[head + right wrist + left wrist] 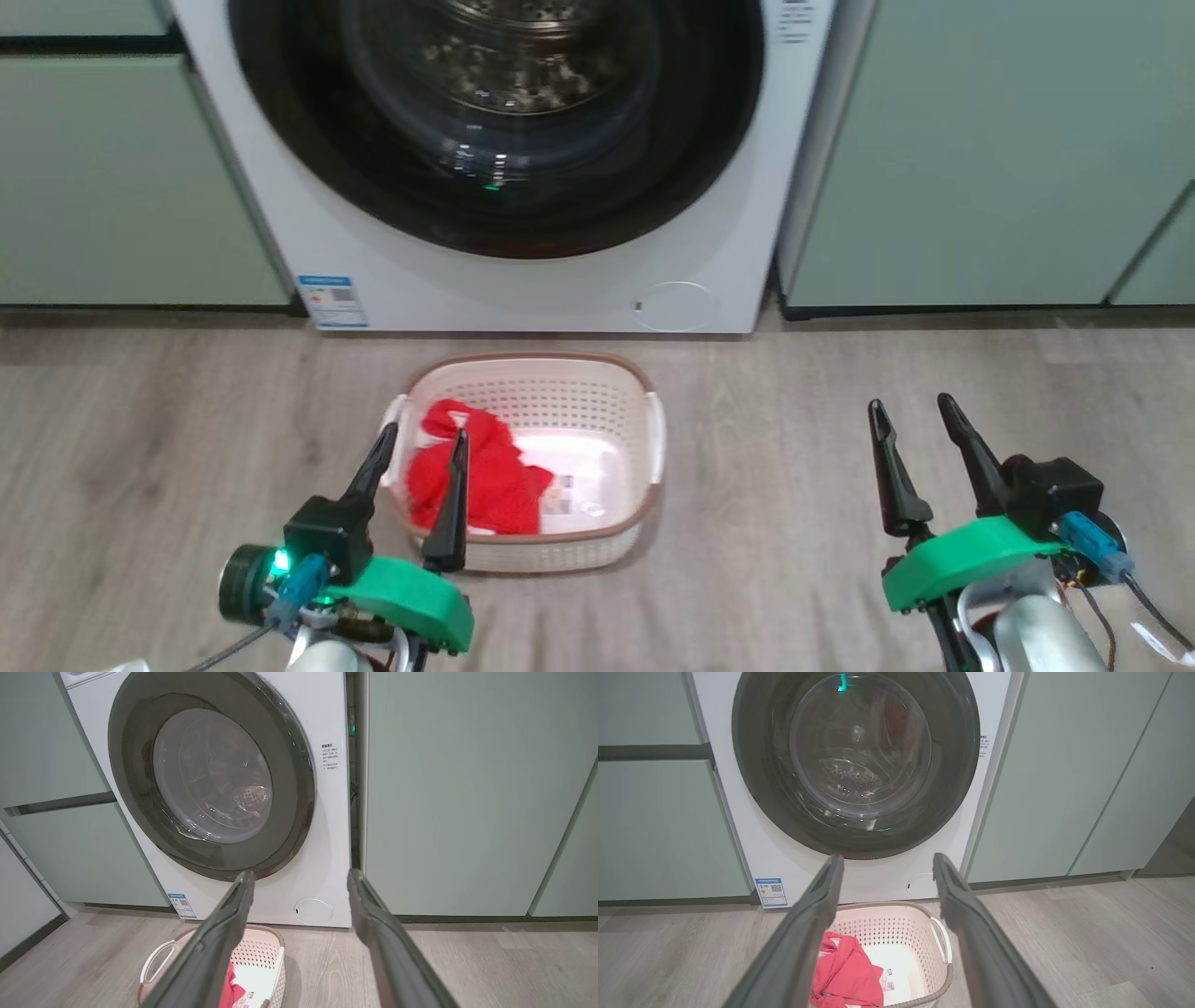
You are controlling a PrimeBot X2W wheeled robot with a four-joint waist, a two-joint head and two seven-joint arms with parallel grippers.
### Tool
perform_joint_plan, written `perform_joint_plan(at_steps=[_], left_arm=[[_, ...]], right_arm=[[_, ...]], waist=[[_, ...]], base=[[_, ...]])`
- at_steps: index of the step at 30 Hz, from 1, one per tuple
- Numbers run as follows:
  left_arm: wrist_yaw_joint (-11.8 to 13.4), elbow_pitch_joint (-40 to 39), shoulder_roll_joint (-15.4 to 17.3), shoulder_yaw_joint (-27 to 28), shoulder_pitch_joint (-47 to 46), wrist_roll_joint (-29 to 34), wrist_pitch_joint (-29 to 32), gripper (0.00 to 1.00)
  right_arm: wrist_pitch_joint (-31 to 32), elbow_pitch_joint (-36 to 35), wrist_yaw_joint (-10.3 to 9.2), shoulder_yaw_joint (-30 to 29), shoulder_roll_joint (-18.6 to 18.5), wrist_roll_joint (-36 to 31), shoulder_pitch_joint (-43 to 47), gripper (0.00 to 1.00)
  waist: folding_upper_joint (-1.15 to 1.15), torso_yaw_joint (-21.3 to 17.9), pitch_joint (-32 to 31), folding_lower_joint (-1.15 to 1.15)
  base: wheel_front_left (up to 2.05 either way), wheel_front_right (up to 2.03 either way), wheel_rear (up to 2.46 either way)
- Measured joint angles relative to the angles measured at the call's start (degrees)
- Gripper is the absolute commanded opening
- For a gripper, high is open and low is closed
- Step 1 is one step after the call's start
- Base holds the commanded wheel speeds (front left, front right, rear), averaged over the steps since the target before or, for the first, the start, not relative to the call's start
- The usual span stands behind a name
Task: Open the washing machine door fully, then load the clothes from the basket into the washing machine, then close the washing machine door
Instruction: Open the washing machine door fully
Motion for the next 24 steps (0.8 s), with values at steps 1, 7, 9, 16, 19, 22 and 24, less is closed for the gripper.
perform_joint_plan(at_steps=[1, 7, 9, 16, 19, 22, 24], left_arm=[[0.00, -0.01, -0.01, -0.01, 0.00, 0.00, 0.00, 1.00], [0.00, -0.02, -0.01, -0.08, 0.00, 0.01, 0.00, 1.00], [0.03, -0.10, -0.01, -0.12, 0.01, 0.01, 0.00, 1.00], [2.09, -1.88, -0.34, 0.01, 0.01, 0.54, 0.00, 1.00], [2.09, -2.16, -0.36, -0.03, 0.02, 0.60, -0.01, 1.00], [2.16, -2.45, -0.34, 0.00, 0.02, 1.22, -0.01, 1.00], [2.18, -2.82, -0.30, 0.01, 0.02, 1.44, -0.01, 1.00]], right_arm=[[0.00, 0.09, 0.00, 0.01, 0.00, -0.18, 0.00, 1.00], [0.00, 0.26, 0.00, 0.03, 0.00, -0.18, -0.02, 1.00], [0.00, 0.29, 0.00, 0.07, 0.00, -0.18, -0.04, 1.00], [0.00, 0.62, 0.00, 0.05, -0.20, -0.35, -0.42, 1.00], [0.00, 0.80, 0.00, 0.04, -0.26, -0.69, -0.61, 1.00], [0.00, 0.81, 0.00, 0.22, -0.26, -0.69, -0.74, 1.00], [0.00, 0.88, 0.00, 0.22, -0.23, -0.77, -0.73, 1.00]], waist=[[0.00, -0.03, 0.00, 0.00], [0.00, -0.15, -0.09, 0.00], [0.00, -0.13, -0.13, 0.00], [0.00, 0.11, -0.25, 0.00], [0.00, 0.18, -0.15, 0.00], [0.00, 0.16, -0.01, 0.00], [0.00, 0.11, 0.08, 0.00]], base=[[1.23, 1.23, -2.46], [1.23, 1.23, -2.46], [1.23, 1.23, -2.46], [1.00, 0.99, -1.98], [0.60, 0.60, -1.19], [0.36, 0.36, -0.72], [0.00, 0.00, 0.00]])
